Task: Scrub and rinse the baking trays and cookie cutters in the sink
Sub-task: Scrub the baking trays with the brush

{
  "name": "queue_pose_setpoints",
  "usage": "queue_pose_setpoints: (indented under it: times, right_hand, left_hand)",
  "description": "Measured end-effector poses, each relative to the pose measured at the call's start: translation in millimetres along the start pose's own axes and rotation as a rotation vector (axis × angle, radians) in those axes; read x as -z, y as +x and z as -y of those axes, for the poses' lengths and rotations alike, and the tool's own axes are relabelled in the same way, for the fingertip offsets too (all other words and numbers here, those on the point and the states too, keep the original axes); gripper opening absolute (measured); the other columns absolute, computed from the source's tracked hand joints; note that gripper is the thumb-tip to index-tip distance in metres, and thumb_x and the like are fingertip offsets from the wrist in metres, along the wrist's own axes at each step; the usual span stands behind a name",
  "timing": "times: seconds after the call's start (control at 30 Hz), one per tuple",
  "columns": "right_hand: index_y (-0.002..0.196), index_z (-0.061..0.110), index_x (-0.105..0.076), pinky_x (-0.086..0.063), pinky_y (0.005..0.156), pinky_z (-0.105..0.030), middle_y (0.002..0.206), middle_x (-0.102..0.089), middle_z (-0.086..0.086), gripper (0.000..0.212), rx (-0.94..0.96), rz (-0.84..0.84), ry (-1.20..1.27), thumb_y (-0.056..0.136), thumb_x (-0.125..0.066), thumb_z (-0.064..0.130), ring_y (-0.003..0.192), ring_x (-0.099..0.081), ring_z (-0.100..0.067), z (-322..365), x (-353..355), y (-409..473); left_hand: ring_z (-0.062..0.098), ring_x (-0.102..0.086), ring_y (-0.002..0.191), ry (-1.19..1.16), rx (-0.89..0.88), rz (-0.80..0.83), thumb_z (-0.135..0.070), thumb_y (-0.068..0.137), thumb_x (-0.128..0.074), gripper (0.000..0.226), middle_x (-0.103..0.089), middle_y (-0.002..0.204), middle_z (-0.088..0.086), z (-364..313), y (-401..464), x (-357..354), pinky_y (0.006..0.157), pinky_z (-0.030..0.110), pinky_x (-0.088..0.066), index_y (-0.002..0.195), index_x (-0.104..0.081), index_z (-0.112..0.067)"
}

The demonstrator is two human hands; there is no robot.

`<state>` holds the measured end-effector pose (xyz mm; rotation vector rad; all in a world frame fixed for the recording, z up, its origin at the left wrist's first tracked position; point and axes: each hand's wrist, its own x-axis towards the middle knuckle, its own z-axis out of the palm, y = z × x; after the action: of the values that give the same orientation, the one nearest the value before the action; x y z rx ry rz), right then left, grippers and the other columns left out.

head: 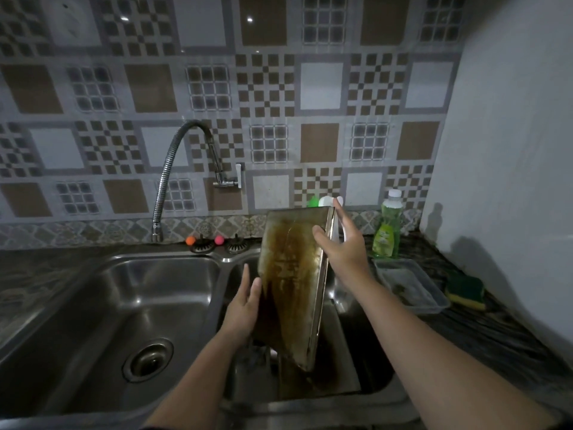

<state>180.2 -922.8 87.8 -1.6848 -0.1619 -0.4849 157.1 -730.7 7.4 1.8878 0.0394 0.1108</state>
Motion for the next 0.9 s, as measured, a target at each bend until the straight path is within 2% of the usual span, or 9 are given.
queue_pose_setpoints:
  times: [0.1,0.2,0.27,0.33,0.4,0.47,0.57,0.7,0.9]
  right_hand:
    - [0.143,0.045,-0.035,-0.031,0.103,-0.030,0.153,-0.032,0.009,0.067,-0.039,-0.015,-0.039,0.085,-0.068,0.035,0.138,-0.029,-0.012,-19,-1,10]
    - [0.143,0.045,-0.036,-0.037,0.103,-0.032,0.152,-0.034,0.006,0.066,-0.080,-0.035,-0.118,0.085,-0.068,0.039,0.137,-0.034,-0.013,-41,-1,22]
    - [0.144,0.043,-0.035,-0.039,0.097,-0.027,0.150,-0.036,0.002,0.066,-0.102,-0.066,-0.184,0.086,-0.067,0.041,0.131,-0.038,-0.013,-54,1,31]
    - [0.145,0.043,-0.034,-0.036,0.092,-0.025,0.148,-0.037,-0.001,0.067,-0.140,-0.084,-0.261,0.086,-0.065,0.046,0.129,-0.040,-0.017,-64,2,40]
    - [0.145,0.045,-0.032,-0.033,0.092,-0.025,0.147,-0.036,-0.003,0.070,-0.190,-0.101,-0.331,0.083,-0.064,0.053,0.132,-0.039,-0.023,-72,5,50]
    - [0.146,0.045,-0.029,-0.032,0.091,-0.025,0.145,-0.036,-0.007,0.075,-0.207,-0.104,-0.414,0.081,-0.062,0.060,0.133,-0.037,-0.025,-78,9,59]
    - [0.147,0.043,-0.025,-0.039,0.097,-0.030,0.135,-0.042,-0.014,0.081,-0.150,-0.152,-0.557,0.077,-0.055,0.071,0.124,-0.044,-0.030,-84,15,71]
    - [0.149,0.034,-0.029,-0.037,0.091,-0.026,0.125,-0.043,-0.015,0.078,-0.043,-0.254,-0.650,0.082,-0.065,0.054,0.113,-0.047,-0.029,-73,18,87]
    - [0.148,0.043,-0.024,-0.041,0.082,-0.018,0.131,-0.039,0.000,0.071,0.101,0.022,-0.710,0.089,-0.063,0.037,0.113,-0.044,-0.016,-54,-16,64]
  left_hand:
    - [0.005,-0.043,0.124,-0.123,0.000,0.057,-0.045,0.096,-0.044,0.059,-0.047,0.138,-0.010,20,12,-1,0.106,0.026,-0.031,0.150,-0.022,-0.035]
    - [0.012,-0.062,0.111,-0.187,-0.031,0.051,-0.050,0.090,-0.050,0.045,-0.068,0.117,-0.007,39,24,-1,0.099,0.039,-0.048,0.131,-0.055,-0.035]
    - [0.011,-0.065,0.106,-0.246,-0.061,0.055,-0.043,0.093,-0.049,0.033,-0.071,0.109,-0.008,39,31,-3,0.091,0.031,-0.051,0.122,-0.062,-0.032]
    - [0.000,-0.064,0.101,-0.292,-0.104,0.066,-0.032,0.098,-0.046,0.024,-0.071,0.105,-0.015,36,38,-6,0.083,0.018,-0.050,0.116,-0.060,-0.038]
    - [-0.006,-0.063,0.099,-0.366,-0.108,0.060,-0.021,0.099,-0.047,0.034,-0.068,0.106,-0.017,32,47,-10,0.077,0.011,-0.050,0.128,-0.048,-0.038]
    - [-0.008,-0.062,0.100,-0.411,-0.105,0.043,-0.016,0.098,-0.049,0.048,-0.063,0.114,-0.018,32,55,-14,0.075,0.008,-0.049,0.142,-0.034,-0.031]
    - [-0.009,-0.062,0.099,-0.404,-0.144,0.024,-0.013,0.098,-0.050,0.049,-0.064,0.109,-0.024,28,63,-17,0.075,0.008,-0.049,0.142,-0.034,-0.030]
    - [0.002,-0.058,0.116,-0.377,-0.165,-0.063,-0.019,0.096,-0.054,0.054,-0.061,0.128,-0.010,29,79,-15,0.098,0.023,-0.048,0.146,-0.036,-0.029]
    - [0.003,-0.060,0.113,-0.386,-0.186,-0.124,-0.019,0.096,-0.055,0.054,-0.063,0.126,-0.008,19,91,-20,0.096,0.024,-0.048,0.147,-0.036,-0.025]
